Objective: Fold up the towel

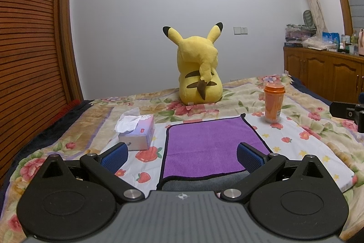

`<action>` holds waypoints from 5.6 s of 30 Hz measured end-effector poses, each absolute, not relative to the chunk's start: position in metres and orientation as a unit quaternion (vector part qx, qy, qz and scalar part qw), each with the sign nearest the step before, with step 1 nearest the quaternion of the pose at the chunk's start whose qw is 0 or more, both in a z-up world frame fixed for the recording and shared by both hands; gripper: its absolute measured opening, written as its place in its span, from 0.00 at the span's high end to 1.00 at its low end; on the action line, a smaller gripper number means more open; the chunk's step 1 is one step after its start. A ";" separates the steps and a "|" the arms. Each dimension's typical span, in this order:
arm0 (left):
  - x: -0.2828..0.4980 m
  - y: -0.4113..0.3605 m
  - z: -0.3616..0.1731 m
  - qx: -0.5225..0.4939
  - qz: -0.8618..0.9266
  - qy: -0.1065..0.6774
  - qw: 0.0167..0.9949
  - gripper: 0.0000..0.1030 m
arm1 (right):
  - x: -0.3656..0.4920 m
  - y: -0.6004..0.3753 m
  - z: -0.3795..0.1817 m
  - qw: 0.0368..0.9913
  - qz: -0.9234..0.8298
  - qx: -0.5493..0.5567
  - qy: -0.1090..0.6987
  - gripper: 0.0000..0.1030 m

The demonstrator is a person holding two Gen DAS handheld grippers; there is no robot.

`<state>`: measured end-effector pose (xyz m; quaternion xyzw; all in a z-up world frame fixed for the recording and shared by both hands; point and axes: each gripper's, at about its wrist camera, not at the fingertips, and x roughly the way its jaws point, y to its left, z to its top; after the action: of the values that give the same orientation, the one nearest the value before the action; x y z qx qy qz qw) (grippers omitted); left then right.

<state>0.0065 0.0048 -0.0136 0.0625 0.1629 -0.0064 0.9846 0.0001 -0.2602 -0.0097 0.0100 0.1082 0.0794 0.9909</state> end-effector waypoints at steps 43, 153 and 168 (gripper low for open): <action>0.069 0.009 -0.031 0.093 -0.003 0.268 0.959 0.00 | 0.055 -0.244 -0.036 0.978 0.072 -0.007 0.196 0.00; 0.174 0.063 -0.081 0.057 -0.106 0.368 0.922 0.91 | 0.163 -0.245 -0.094 0.914 0.179 0.022 0.364 0.95; 0.168 0.060 -0.059 0.043 -0.104 0.320 0.941 0.91 | 0.170 -0.252 -0.081 0.925 0.188 0.034 0.329 0.95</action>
<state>0.1682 0.0604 -0.0593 0.0434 0.3198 -0.1042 0.9407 0.1699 -0.2521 -0.0806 0.0342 0.3291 0.1884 0.9247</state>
